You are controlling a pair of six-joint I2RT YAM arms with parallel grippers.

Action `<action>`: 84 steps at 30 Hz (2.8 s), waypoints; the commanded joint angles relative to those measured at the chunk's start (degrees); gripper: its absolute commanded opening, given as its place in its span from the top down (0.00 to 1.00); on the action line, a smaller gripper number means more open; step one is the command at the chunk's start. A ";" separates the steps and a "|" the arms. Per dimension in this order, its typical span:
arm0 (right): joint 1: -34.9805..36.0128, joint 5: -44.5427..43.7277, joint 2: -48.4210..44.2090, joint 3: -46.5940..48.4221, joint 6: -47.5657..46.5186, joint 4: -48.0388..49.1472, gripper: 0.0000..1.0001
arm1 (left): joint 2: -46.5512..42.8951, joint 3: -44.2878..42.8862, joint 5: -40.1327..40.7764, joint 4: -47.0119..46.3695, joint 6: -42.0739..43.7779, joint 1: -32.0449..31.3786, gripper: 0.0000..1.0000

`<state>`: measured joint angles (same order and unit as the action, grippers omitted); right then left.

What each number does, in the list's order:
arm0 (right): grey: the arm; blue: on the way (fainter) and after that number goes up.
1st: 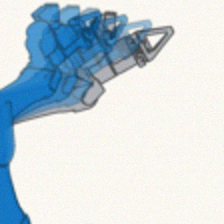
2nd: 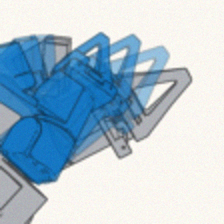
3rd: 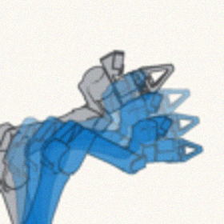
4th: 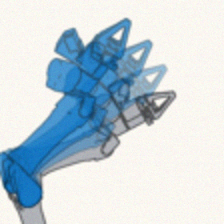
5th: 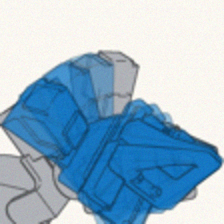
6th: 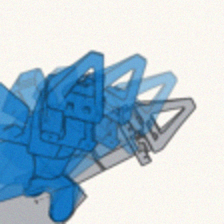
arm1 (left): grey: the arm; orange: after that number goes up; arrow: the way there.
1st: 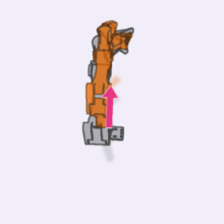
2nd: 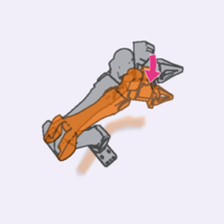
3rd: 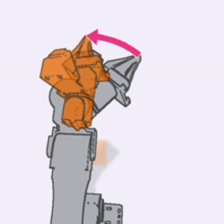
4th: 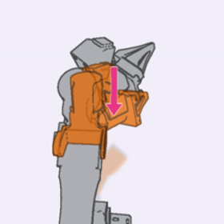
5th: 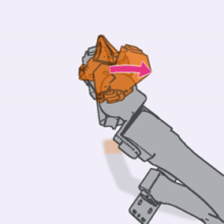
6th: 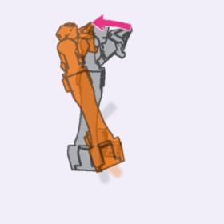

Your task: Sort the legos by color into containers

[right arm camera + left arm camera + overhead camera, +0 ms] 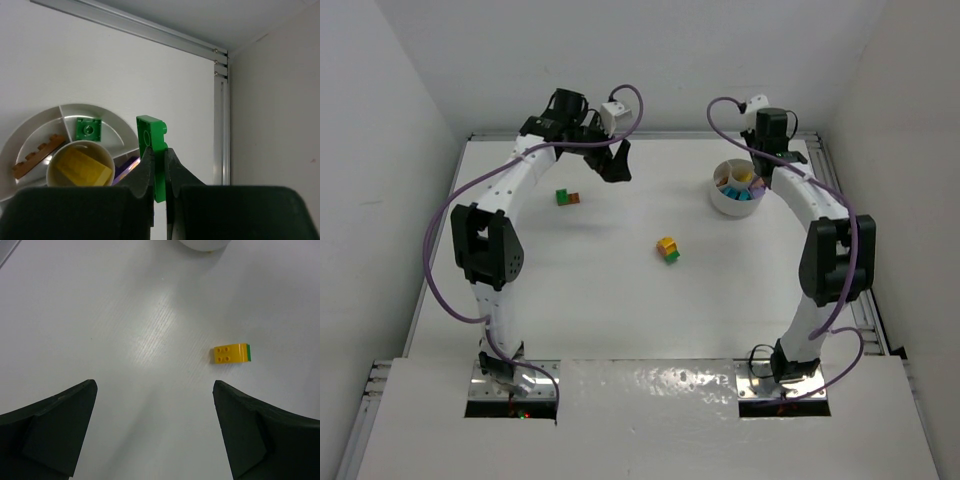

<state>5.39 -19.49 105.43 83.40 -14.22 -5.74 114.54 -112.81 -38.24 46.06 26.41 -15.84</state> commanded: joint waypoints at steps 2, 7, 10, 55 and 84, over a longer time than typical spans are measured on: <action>0.50 0.32 -4.61 -3.23 2.26 0.20 1.00 | -2.48 0.66 2.37 -2.91 -1.28 -0.51 0.00; 0.59 2.78 -9.36 -7.54 5.33 -1.12 1.00 | -3.01 1.63 4.57 -6.24 -3.03 -0.60 0.00; 0.50 4.45 -12.43 -10.53 7.97 -1.29 1.00 | -3.10 2.16 5.37 -8.27 -4.26 -0.60 0.00; -3.19 22.30 2.24 4.49 0.88 2.13 1.00 | -1.60 8.31 21.09 -31.47 -13.58 -5.08 0.00; -6.79 29.33 9.63 1.51 -12.68 6.44 0.78 | -2.83 9.01 28.57 -28.57 -8.49 -4.99 0.00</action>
<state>-1.10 8.71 116.05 85.14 -26.83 -1.45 115.70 -103.48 -11.05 18.70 16.71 -20.45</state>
